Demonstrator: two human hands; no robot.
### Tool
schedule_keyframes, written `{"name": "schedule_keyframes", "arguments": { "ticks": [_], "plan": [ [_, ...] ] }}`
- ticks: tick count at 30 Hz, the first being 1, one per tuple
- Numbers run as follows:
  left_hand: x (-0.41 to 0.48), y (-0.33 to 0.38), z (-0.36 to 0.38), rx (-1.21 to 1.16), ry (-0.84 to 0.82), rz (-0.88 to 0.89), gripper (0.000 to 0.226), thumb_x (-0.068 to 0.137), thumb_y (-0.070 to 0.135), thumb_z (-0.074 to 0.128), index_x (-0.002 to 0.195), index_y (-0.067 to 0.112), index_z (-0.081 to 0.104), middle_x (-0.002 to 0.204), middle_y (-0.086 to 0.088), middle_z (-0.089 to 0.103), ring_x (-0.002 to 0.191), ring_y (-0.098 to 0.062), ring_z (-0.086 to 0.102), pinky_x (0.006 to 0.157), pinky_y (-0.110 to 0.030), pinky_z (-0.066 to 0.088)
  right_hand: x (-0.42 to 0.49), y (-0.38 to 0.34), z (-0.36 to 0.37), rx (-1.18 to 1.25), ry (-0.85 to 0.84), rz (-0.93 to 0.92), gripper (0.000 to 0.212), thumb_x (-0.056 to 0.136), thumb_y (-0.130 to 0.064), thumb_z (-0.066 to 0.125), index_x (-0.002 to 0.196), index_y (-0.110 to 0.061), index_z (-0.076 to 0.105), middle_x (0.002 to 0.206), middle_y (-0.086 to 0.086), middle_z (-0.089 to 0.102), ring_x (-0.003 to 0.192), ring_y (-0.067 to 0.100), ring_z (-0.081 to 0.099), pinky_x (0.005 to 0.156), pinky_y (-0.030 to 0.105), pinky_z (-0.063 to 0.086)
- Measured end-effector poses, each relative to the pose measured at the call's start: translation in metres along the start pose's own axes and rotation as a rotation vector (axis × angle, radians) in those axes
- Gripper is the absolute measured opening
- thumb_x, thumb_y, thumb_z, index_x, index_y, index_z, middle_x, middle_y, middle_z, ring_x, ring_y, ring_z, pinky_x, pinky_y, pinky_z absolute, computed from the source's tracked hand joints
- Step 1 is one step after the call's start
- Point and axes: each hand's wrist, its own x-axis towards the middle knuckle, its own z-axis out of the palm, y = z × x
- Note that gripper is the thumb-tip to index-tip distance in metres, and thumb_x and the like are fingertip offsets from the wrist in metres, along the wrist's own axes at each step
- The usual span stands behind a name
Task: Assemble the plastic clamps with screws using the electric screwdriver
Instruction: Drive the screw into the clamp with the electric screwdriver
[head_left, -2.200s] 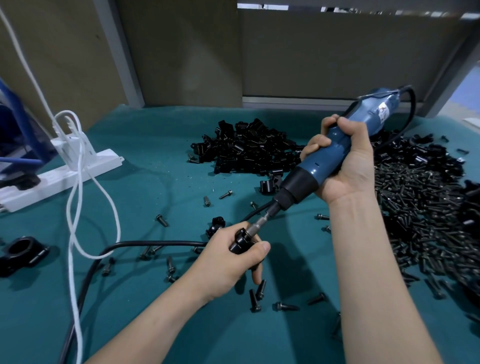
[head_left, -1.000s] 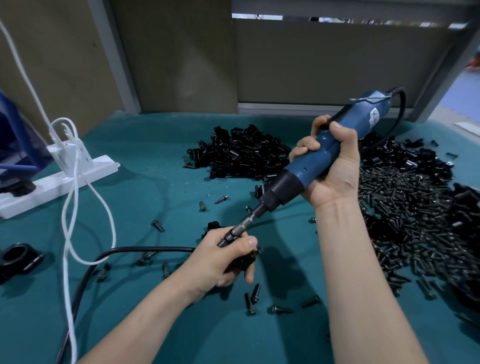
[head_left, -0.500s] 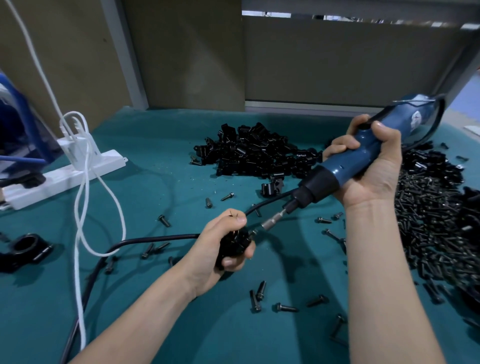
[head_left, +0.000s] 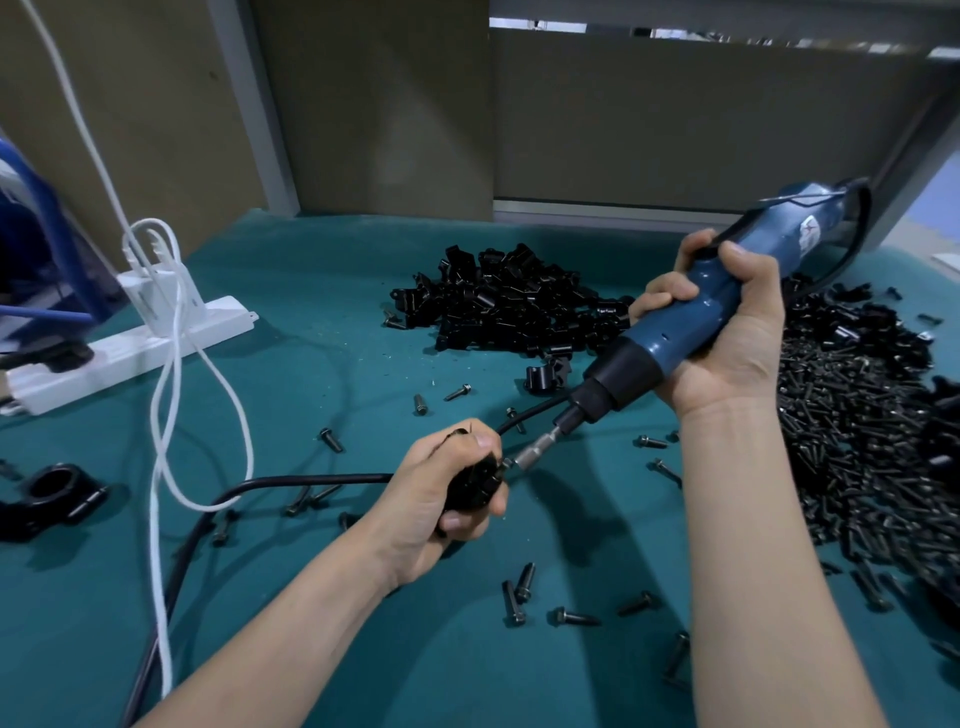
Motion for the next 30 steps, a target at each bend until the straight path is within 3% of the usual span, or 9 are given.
{"name": "schedule_keyframes", "arguments": {
  "ticks": [8, 12, 18, 23, 26, 30],
  "plan": [
    [-0.0008, -0.0002, 0.0015, 0.032, -0.008, 0.001, 0.016, 0.072, 0.026, 0.060, 0.059, 0.021, 0.051, 0.048, -0.010, 0.053, 0.029, -0.006, 0.021, 0.038, -0.011, 0.019, -0.0017, 0.0050, 0.0043, 0.013, -0.035, 0.016, 0.004, 0.077, -0.017, 0.055, 0.080, -0.016, 0.055, 0.075, -0.009, 0.063, 0.046, 0.004, 0.045, 0.050, 0.017, 0.043],
    [0.0004, 0.0001, 0.0008, 0.046, 0.018, -0.047, 0.024, 0.076, 0.027, 0.050, 0.053, 0.022, 0.046, 0.045, -0.009, 0.050, 0.028, -0.006, 0.018, 0.038, -0.012, 0.017, -0.0021, 0.0067, 0.0056, 0.038, -0.064, 0.007, 0.005, 0.078, -0.018, 0.052, 0.082, -0.016, 0.054, 0.076, -0.009, 0.062, 0.046, 0.004, 0.045, 0.049, 0.017, 0.043],
    [0.0008, -0.0003, -0.0010, 0.109, -0.009, -0.074, 0.024, 0.064, 0.036, 0.060, 0.056, 0.020, 0.043, 0.043, -0.011, 0.047, 0.027, -0.007, 0.018, 0.038, -0.014, 0.017, -0.0036, 0.0056, 0.0070, 0.029, -0.124, 0.001, 0.008, 0.078, -0.016, 0.053, 0.086, -0.016, 0.054, 0.076, -0.008, 0.062, 0.045, 0.005, 0.047, 0.049, 0.018, 0.044],
    [0.0023, -0.0002, -0.0004, 0.119, 0.009, -0.112, 0.024, 0.066, 0.033, 0.058, 0.056, 0.017, 0.044, 0.041, -0.011, 0.047, 0.026, -0.008, 0.018, 0.038, -0.015, 0.016, -0.0041, 0.0028, 0.0080, 0.112, -0.319, 0.035, 0.051, 0.051, -0.003, 0.085, 0.092, -0.014, 0.055, 0.077, -0.003, 0.064, 0.045, 0.011, 0.050, 0.048, 0.022, 0.046],
    [0.0026, 0.0019, -0.0014, 0.105, 0.009, -0.154, 0.026, 0.073, 0.031, 0.052, 0.064, 0.012, 0.035, 0.039, -0.009, 0.045, 0.026, -0.008, 0.017, 0.037, -0.013, 0.017, -0.0040, 0.0031, 0.0088, 0.153, -0.387, 0.037, 0.052, 0.052, -0.001, 0.085, 0.093, -0.013, 0.055, 0.076, -0.002, 0.064, 0.044, 0.012, 0.051, 0.048, 0.022, 0.046],
    [0.0000, 0.0025, -0.0007, 0.032, -0.077, -0.272, 0.025, 0.073, 0.032, 0.053, 0.066, 0.013, 0.038, 0.040, -0.007, 0.044, 0.025, -0.006, 0.018, 0.034, -0.011, 0.021, -0.0042, 0.0042, 0.0095, 0.222, -0.458, 0.082, 0.050, 0.056, 0.003, 0.083, 0.095, -0.011, 0.054, 0.075, 0.000, 0.063, 0.044, 0.015, 0.052, 0.049, 0.023, 0.045]
  ]
}}
